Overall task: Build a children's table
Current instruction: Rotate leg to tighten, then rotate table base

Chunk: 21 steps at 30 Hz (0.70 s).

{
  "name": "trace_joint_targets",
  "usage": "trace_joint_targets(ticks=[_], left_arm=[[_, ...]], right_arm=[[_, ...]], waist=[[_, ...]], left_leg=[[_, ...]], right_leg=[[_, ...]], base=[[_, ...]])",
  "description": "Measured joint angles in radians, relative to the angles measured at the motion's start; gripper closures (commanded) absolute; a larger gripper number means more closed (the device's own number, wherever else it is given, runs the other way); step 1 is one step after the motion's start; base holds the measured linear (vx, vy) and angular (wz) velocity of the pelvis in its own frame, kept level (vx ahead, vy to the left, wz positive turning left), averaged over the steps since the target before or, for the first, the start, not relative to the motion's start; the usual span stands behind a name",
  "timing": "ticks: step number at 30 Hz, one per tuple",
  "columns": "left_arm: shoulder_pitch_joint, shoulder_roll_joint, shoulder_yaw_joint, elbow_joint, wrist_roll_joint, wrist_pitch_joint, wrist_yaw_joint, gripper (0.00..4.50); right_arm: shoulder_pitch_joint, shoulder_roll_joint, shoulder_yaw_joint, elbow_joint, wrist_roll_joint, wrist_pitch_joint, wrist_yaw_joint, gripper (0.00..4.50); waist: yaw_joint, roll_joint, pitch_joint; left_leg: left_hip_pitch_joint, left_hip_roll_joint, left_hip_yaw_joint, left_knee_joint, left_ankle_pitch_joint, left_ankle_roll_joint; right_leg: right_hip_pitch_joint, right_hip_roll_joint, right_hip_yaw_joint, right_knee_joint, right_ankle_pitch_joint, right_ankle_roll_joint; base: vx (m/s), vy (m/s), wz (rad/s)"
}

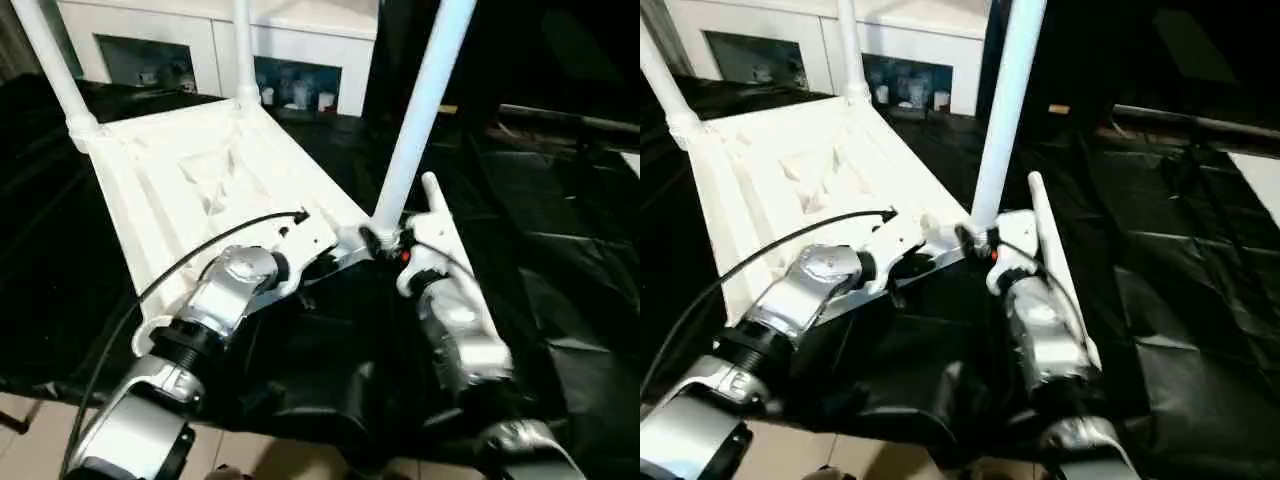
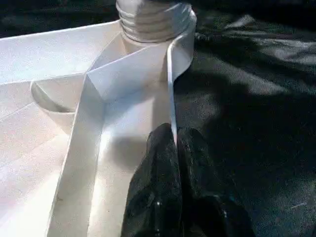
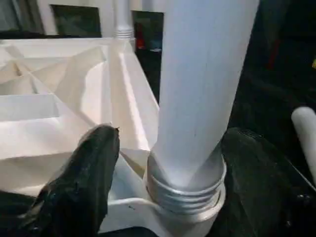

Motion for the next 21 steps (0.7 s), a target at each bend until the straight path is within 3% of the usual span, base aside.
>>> trace_joint_targets(ticks=[3, 8, 11, 14, 17, 21], left_arm=[[0.032, -0.004, 0.078, -0.161, -0.112, 0.038, -0.017, 3.84], [0.004, 0.041, 0.209, -0.302, -0.171, 0.08, 0.05, 3.57], [0.007, 0.185, 0.274, -0.34, -0.118, 0.148, 0.096, 3.57], [0.032, 0.285, 0.33, -0.347, -0.05, 0.189, 0.15, 3.57], [0.083, 0.401, 0.341, -0.347, 0.025, 0.254, 0.187, 3.57], [0.137, 0.53, 0.356, -0.297, 0.098, 0.261, 0.244, 3.57]], right_arm=[[0.111, -0.026, 0.017, -0.135, 0.0, 0.056, 0.031, 0.88], [0.141, -0.02, 0.06, -0.185, -0.004, 0.127, 0.047, 0.88], [0.112, -0.003, 0.098, -0.137, -0.026, 0.145, 0.048, 0.88], [0.096, 0.005, 0.112, -0.11, -0.042, 0.173, 0.047, 0.88], [0.049, 0.017, 0.128, -0.069, -0.055, 0.198, 0.042, 0.88], [-0.015, 0.032, 0.135, 0.019, -0.07, 0.207, 0.024, 0.88]], waist=[[0.008, -0.001, 0.001], [-0.018, 0.0, 0.0], [-0.034, 0.001, 0.001], [-0.028, 0.003, 0.002], [-0.027, 0.003, 0.002], [-0.021, 0.003, 0.002]], left_leg=[[-0.012, 0.0, 0.0, 0.001, -0.002, 0.003], [-0.012, 0.001, 0.002, 0.001, -0.002, 0.003], [-0.011, 0.001, -0.001, 0.001, -0.002, 0.002], [-0.009, 0.001, -0.002, 0.001, 0.0, -0.001], [-0.01, 0.001, -0.002, 0.002, 0.0, -0.001], [-0.012, 0.001, -0.002, 0.002, 0.0, -0.001]], right_leg=[[-0.009, 0.0, 0.0, -0.001, -0.002, 0.0], [-0.012, 0.001, 0.002, 0.001, -0.001, -0.001], [-0.012, 0.003, 0.0, 0.003, -0.002, 0.002], [-0.012, 0.003, -0.002, 0.002, -0.002, 0.002], [-0.013, 0.003, 0.0, 0.002, 0.001, -0.003], [-0.012, 0.003, 0.002, 0.001, 0.001, -0.003]], base=[[0.0, 0.0, 0.0], [0.0, 0.0, 0.0], [0.0, 0.0, 0.0], [0.0, 0.0, 0.0], [0.0, 0.0, 0.0], [0.0, 0.0, 0.0]])
